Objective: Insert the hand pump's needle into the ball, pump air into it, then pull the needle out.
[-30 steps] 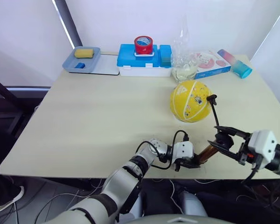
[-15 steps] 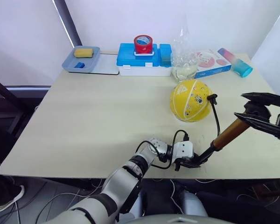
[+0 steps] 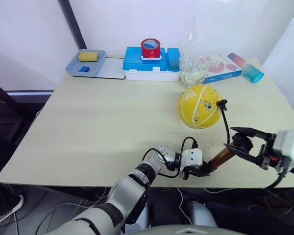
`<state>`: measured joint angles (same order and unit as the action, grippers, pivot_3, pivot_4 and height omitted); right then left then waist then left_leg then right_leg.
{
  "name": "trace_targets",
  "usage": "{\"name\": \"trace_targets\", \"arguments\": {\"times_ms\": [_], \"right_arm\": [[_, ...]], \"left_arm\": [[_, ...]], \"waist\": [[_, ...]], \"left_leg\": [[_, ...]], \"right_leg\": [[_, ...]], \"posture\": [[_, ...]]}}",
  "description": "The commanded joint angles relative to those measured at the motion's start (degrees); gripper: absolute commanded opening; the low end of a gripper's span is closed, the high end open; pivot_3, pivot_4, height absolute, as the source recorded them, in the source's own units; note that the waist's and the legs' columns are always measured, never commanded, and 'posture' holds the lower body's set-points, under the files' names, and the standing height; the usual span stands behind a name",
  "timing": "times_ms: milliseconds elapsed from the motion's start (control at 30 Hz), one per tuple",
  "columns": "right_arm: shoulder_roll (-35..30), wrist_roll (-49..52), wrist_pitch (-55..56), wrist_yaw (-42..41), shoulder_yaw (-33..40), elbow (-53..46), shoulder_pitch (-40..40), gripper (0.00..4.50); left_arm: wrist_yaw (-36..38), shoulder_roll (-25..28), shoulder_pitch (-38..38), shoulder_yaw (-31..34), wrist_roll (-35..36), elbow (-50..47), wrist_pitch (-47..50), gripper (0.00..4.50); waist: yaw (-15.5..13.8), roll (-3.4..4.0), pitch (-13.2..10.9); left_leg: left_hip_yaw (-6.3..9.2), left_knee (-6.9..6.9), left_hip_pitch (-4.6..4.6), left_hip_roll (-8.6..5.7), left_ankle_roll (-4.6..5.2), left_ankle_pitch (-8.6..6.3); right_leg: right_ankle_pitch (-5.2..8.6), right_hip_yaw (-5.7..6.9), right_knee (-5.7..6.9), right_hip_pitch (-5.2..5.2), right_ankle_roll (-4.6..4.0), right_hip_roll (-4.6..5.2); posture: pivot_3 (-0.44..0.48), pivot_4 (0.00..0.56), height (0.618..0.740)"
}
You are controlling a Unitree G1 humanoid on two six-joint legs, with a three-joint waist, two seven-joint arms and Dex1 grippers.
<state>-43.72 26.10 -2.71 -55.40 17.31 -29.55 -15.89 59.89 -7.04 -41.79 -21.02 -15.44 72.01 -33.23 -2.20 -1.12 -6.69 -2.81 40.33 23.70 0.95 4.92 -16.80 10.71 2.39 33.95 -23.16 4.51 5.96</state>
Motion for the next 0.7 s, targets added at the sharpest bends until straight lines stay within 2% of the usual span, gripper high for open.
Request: {"name": "trace_targets", "arguments": {"times_ms": [33, 133, 267, 467, 700], "right_arm": [[1.72, -7.22, 4.05, 0.07, -5.56, 6.18, -2.19, 1.89], [2.73, -7.78, 7.42, 0.32, -6.06, 6.75, -1.83, 1.89], [0.45, -2.20, 6.21, -0.34, -0.74, 2.89, -1.61, 1.89], [-5.24, 12.58, -3.36, 0.88, 10.80, -4.63, 1.53, 1.89], [-11.74, 26.26, -14.64, 2.59, 23.49, -7.66, 5.99, 1.89]], "left_arm": [[-0.05, 0.90, 0.89, -1.63, -2.32, 2.04, 1.37, 1.11], [-0.07, 1.06, 1.00, -1.61, -2.38, 2.06, 1.32, 1.11], [-0.13, 1.17, 1.00, -1.67, -2.49, 2.17, 1.32, 1.11], [0.13, 1.28, 1.06, -1.70, -2.54, 2.18, 1.15, 1.11], [0.38, 1.38, 1.04, -1.69, -2.54, 2.18, 0.99, 1.11]], "waist": [[0.00, 0.00, 0.00], [0.02, -0.05, 0.05], [0.01, 0.00, 0.03], [-0.09, 0.36, -0.15], [-0.05, 0.34, -0.24]], "left_leg": [[-0.01, 0.00, 0.00, 0.00, 0.00, 0.00], [-0.02, 0.00, -0.01, -0.01, 0.00, 0.00], [0.00, 0.00, -0.02, 0.00, -0.04, 0.02], [-0.01, 0.00, 0.04, 0.00, -0.04, 0.02], [0.02, 0.00, 0.06, -0.01, -0.04, 0.02]], "right_leg": [[0.00, 0.00, 0.00, 0.00, 0.00, 0.00], [0.00, 0.00, -0.01, 0.01, 0.00, 0.00], [0.00, 0.00, 0.02, 0.01, 0.00, 0.01], [0.00, 0.00, -0.03, -0.02, 0.00, 0.04], [-0.01, 0.04, -0.05, -0.01, 0.00, 0.09]], "posture": [[0.000, 0.150, 0.737], [0.000, 0.150, 0.737], [0.000, 0.150, 0.737], [0.000, 0.150, 0.737], [0.000, 0.150, 0.737]]}}
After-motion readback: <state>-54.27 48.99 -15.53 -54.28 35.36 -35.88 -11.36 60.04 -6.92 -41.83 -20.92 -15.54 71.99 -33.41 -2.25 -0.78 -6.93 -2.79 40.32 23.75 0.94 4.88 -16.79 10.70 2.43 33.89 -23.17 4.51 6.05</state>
